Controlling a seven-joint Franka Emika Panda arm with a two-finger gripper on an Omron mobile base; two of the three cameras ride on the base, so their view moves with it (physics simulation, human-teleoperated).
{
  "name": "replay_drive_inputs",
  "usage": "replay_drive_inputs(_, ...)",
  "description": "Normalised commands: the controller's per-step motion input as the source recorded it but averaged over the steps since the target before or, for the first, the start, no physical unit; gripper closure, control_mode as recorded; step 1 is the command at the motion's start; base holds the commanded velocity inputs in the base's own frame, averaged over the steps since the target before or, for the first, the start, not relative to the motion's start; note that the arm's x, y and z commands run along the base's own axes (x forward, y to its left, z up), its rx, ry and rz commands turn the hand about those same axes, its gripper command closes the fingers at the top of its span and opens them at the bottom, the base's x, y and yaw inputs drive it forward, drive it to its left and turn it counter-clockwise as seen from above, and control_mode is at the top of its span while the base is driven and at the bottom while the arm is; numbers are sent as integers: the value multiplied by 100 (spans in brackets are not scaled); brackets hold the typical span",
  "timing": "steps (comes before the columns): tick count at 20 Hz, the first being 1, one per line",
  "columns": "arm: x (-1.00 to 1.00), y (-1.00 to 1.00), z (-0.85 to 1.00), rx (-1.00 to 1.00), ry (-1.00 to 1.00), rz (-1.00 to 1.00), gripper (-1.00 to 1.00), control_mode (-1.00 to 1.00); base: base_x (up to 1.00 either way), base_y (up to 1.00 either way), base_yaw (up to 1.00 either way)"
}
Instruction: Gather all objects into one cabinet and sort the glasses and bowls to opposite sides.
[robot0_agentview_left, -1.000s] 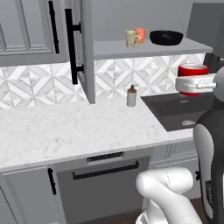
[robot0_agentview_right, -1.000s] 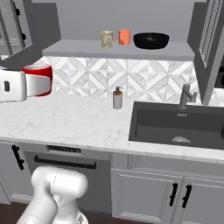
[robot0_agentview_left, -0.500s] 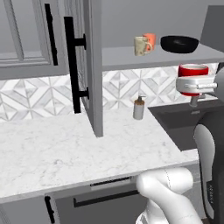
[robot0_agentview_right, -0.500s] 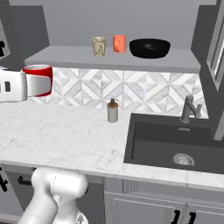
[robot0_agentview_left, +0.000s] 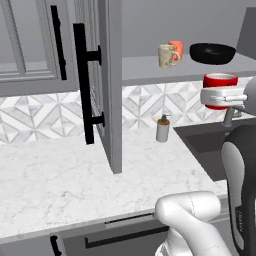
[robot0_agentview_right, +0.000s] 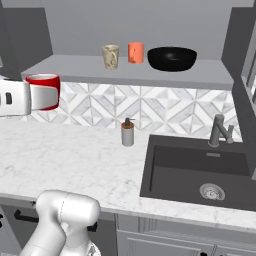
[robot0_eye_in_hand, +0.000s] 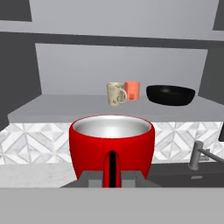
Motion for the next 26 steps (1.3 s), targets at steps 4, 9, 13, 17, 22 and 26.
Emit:
replay_drive_inputs(4,0,0,0,0,0,0,100,100,28,-4,2)
replay_drive_inputs(9,17,15,0,0,0,7,100,-100,9,0,0)
replay_drive_inputs(13,52,37,0,5,0,26,100,-100,0,0,0)
replay_drive_inputs(17,57,54,0,2,0,22,100,-100,0,0,0)
replay_drive_inputs(22,66,33,1,0,0,1,100,-100,0,0,0)
replay_drive_inputs(26,74,18,1,0,0,-2,100,-100,0,0,0)
